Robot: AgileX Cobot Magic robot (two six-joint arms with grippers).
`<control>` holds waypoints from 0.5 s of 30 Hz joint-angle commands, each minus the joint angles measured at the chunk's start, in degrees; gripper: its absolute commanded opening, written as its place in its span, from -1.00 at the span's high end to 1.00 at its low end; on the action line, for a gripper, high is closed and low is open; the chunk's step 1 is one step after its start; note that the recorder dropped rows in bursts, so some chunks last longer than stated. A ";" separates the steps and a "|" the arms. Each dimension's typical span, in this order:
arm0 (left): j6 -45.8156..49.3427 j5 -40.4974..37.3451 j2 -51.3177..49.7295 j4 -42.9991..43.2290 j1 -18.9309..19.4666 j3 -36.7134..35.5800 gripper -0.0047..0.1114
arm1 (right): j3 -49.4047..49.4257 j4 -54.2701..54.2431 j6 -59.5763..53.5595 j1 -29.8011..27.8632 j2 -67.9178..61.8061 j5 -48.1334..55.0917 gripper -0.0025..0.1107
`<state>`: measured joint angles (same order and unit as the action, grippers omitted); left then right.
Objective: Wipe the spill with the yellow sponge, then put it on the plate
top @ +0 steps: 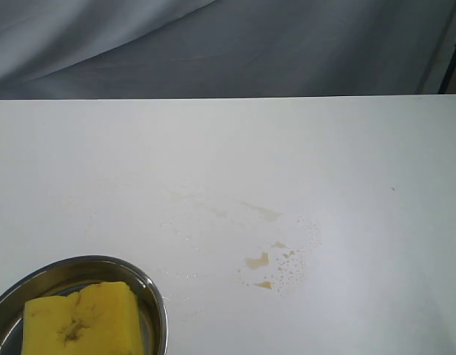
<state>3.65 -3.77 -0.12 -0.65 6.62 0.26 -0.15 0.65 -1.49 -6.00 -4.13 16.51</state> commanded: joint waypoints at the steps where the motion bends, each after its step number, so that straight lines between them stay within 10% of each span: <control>1: -0.61 -7.44 0.12 -0.73 0.10 -0.26 0.92 | 0.15 0.72 -0.09 0.26 -0.03 -0.76 0.96; 15: -5.09 -9.34 0.12 -5.50 0.10 -0.26 0.92 | 0.15 0.72 -0.09 0.26 -0.03 -0.76 0.96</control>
<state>0.00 -13.24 -0.12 -5.52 6.62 0.26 -0.15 0.65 -1.49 -6.00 -4.13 16.51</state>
